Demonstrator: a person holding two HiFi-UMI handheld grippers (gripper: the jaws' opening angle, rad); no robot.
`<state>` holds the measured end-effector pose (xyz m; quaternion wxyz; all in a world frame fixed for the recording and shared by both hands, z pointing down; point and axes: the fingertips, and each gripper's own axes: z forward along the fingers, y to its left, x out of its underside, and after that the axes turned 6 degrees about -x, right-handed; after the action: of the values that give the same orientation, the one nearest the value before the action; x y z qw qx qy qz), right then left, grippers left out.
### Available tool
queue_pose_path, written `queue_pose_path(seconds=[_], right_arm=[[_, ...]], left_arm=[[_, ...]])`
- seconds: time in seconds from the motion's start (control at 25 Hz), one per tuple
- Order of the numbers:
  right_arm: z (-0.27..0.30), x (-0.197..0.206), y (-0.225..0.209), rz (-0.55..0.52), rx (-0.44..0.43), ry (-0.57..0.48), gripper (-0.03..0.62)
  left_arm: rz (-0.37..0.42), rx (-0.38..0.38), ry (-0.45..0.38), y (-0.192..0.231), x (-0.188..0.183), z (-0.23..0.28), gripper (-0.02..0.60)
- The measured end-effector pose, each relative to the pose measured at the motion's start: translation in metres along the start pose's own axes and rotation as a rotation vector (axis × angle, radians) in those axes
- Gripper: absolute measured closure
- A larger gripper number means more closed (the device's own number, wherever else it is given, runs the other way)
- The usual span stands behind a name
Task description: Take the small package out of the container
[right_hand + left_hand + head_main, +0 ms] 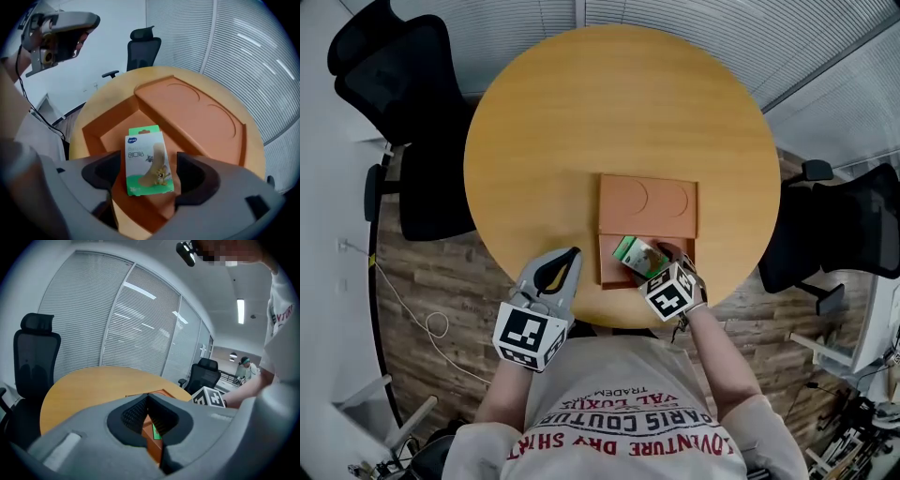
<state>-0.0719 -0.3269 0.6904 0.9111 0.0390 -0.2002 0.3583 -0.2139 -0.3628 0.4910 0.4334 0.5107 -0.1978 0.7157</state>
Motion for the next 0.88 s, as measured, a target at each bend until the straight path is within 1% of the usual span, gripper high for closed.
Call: queue_pose_path(seconds=[0.12,0.24,0.36,0.6,0.68,0.88], right_arm=[[0.012,0.002,0.000,-0.031,-0.017,0.051,0.217],[0.021,0.004,-0.002,-0.052,-0.022,0.076,0.215],[0.026,0.004,-0.003,-0.053,-0.055,0.095,0.217],[0.031,0.001,-0.001,-0.057,-0.065,0.071,0.214],[0.030,0.002,0.000,-0.060,-0.064,0.072,0.229],[0.027,0.002,-0.001,-0.062,-0.062,0.049,0.238]], left_arm=[[-0.005,-0.004,0.006,0.005,0.002,0.002,0.571],[-0.003,-0.001,0.017,0.004,0.003,0.002,0.571],[-0.005,-0.001,0.029,0.005,0.007,0.003,0.571],[-0.021,-0.041,0.031,0.019,0.014,-0.002,0.571],[-0.022,-0.053,0.028,0.021,0.012,-0.004,0.571],[-0.031,-0.073,0.036,0.020,0.011,-0.007,0.571]])
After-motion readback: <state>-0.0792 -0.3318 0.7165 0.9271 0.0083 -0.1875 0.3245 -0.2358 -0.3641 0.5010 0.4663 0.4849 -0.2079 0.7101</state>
